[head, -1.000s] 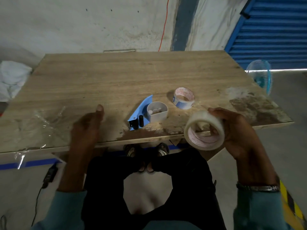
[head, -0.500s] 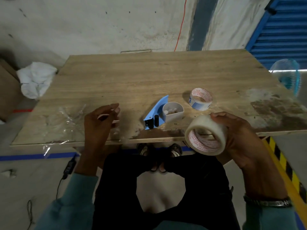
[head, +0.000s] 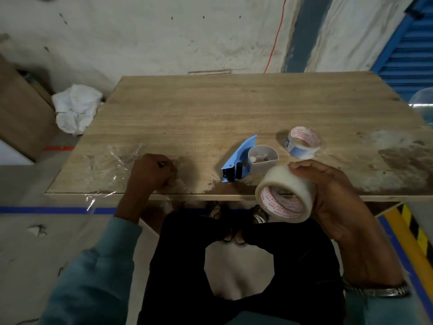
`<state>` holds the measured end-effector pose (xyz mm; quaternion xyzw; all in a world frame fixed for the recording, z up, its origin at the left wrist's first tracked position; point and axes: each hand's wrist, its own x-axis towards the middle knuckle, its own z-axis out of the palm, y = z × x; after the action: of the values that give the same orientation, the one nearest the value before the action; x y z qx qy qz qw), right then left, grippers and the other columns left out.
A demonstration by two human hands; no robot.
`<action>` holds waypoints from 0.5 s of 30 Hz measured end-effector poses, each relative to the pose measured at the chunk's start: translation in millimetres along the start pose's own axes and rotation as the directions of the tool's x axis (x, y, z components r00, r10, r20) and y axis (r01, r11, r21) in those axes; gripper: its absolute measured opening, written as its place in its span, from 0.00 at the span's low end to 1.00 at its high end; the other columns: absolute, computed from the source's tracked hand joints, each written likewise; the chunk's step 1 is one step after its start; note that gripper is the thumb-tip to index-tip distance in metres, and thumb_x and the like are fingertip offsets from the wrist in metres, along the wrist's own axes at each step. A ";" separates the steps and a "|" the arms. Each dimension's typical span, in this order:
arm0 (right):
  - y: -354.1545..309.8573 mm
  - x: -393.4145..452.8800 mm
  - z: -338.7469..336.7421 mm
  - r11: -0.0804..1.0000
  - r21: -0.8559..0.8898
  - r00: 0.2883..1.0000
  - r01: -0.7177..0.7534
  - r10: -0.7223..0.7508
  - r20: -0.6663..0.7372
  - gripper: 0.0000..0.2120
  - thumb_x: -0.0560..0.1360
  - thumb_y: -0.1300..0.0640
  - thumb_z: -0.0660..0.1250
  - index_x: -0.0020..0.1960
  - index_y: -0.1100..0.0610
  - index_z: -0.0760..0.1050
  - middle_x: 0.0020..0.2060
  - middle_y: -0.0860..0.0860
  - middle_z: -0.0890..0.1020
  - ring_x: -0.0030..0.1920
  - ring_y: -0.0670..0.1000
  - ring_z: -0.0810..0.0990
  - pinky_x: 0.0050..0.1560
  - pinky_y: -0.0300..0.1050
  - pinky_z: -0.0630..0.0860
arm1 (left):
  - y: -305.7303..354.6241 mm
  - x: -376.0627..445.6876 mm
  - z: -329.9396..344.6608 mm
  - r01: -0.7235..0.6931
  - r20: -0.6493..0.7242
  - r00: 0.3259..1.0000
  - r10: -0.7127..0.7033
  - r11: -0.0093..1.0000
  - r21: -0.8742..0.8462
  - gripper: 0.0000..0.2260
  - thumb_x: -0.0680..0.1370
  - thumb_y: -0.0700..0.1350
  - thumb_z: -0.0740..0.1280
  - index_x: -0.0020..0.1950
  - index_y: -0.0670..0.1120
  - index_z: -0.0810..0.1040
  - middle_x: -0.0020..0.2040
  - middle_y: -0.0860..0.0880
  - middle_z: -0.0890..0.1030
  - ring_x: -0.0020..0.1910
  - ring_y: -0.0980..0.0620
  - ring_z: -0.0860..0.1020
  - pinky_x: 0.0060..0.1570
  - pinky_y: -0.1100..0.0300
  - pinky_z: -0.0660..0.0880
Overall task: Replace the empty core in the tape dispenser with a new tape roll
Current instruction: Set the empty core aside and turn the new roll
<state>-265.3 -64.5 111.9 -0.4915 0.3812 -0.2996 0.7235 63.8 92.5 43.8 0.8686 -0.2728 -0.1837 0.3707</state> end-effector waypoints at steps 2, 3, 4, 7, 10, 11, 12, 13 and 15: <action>0.2 -0.3 3.9 1.000 -0.014 1.000 0.002 -0.001 0.014 0.14 0.77 0.61 0.71 0.36 0.51 0.88 0.35 0.48 0.87 0.33 0.48 0.84 0.40 0.43 0.81 | 5.3 4.4 -2.3 -0.009 -0.013 1.000 0.010 0.997 0.081 0.06 0.79 0.44 0.77 0.43 0.44 0.86 0.24 0.56 0.81 0.21 0.62 0.80 0.27 0.67 0.79; 0.6 -0.8 6.2 1.000 -0.017 1.000 0.000 0.000 0.019 0.15 0.77 0.62 0.71 0.35 0.50 0.88 0.35 0.48 0.87 0.33 0.47 0.84 0.42 0.44 0.80 | 7.5 6.3 -3.4 0.001 0.003 1.000 -0.001 0.997 0.077 0.06 0.79 0.42 0.77 0.46 0.41 0.85 0.24 0.56 0.82 0.20 0.63 0.79 0.24 0.69 0.77; 1.7 0.0 7.9 1.000 -0.020 1.000 -0.001 0.001 0.022 0.15 0.77 0.62 0.71 0.35 0.50 0.88 0.35 0.48 0.87 0.34 0.47 0.84 0.44 0.45 0.80 | 6.4 10.3 -2.9 0.015 0.023 1.000 -0.017 0.998 0.065 0.06 0.79 0.42 0.77 0.47 0.39 0.85 0.25 0.55 0.83 0.20 0.62 0.79 0.24 0.67 0.78; 4.8 -0.2 14.1 1.000 -0.013 0.999 0.003 -0.002 0.046 0.15 0.78 0.63 0.71 0.35 0.50 0.88 0.36 0.49 0.87 0.37 0.49 0.84 0.49 0.48 0.79 | 9.1 14.9 -2.2 0.006 0.058 0.998 -0.014 0.990 0.143 0.07 0.79 0.43 0.76 0.44 0.42 0.84 0.30 0.48 0.86 0.20 0.60 0.80 0.23 0.66 0.78; 8.5 -1.9 18.5 1.000 -0.003 0.997 0.003 -0.002 0.081 0.16 0.78 0.64 0.70 0.36 0.51 0.88 0.35 0.50 0.87 0.37 0.49 0.84 0.46 0.46 0.80 | 10.8 19.4 -1.9 0.006 0.085 0.996 -0.028 0.969 0.248 0.10 0.79 0.44 0.75 0.39 0.46 0.81 0.22 0.53 0.81 0.18 0.62 0.77 0.25 0.65 0.79; 8.0 -3.8 19.3 1.000 0.010 0.996 0.006 -0.007 0.084 0.16 0.78 0.65 0.70 0.35 0.51 0.88 0.35 0.50 0.87 0.35 0.48 0.85 0.42 0.43 0.81 | 13.7 22.2 -3.6 0.014 0.078 0.996 -0.036 0.965 0.263 0.11 0.78 0.47 0.76 0.39 0.44 0.81 0.21 0.53 0.80 0.18 0.60 0.78 0.27 0.61 0.80; 9.6 -4.7 20.4 1.000 0.020 0.996 0.001 -0.003 0.091 0.16 0.78 0.65 0.70 0.35 0.52 0.88 0.34 0.50 0.87 0.34 0.47 0.85 0.39 0.41 0.82 | 13.8 26.7 -6.5 0.039 0.082 0.995 -0.062 0.966 0.257 0.13 0.77 0.49 0.78 0.39 0.42 0.82 0.23 0.50 0.82 0.19 0.57 0.79 0.26 0.60 0.79; 10.8 -6.0 21.5 1.000 0.027 0.995 -0.009 0.006 0.098 0.16 0.78 0.65 0.70 0.36 0.52 0.87 0.34 0.50 0.87 0.34 0.47 0.85 0.37 0.40 0.82 | 14.3 31.7 -9.9 0.070 0.098 0.990 -0.097 0.966 0.250 0.17 0.76 0.52 0.79 0.39 0.39 0.83 0.27 0.45 0.84 0.20 0.54 0.80 0.24 0.60 0.77; 12.2 -9.5 23.4 0.999 0.018 0.994 -0.028 0.026 0.103 0.14 0.79 0.63 0.71 0.36 0.52 0.87 0.34 0.50 0.87 0.33 0.46 0.85 0.35 0.40 0.81 | 12.9 41.0 -19.5 0.099 0.169 0.974 -0.151 0.955 0.281 0.23 0.73 0.58 0.80 0.40 0.36 0.85 0.32 0.41 0.86 0.24 0.51 0.82 0.26 0.60 0.77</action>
<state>-249.9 -41.3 108.2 -0.4941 0.3470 -0.2677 0.7509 101.8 70.7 61.5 0.9053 -0.2733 -0.2493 0.2088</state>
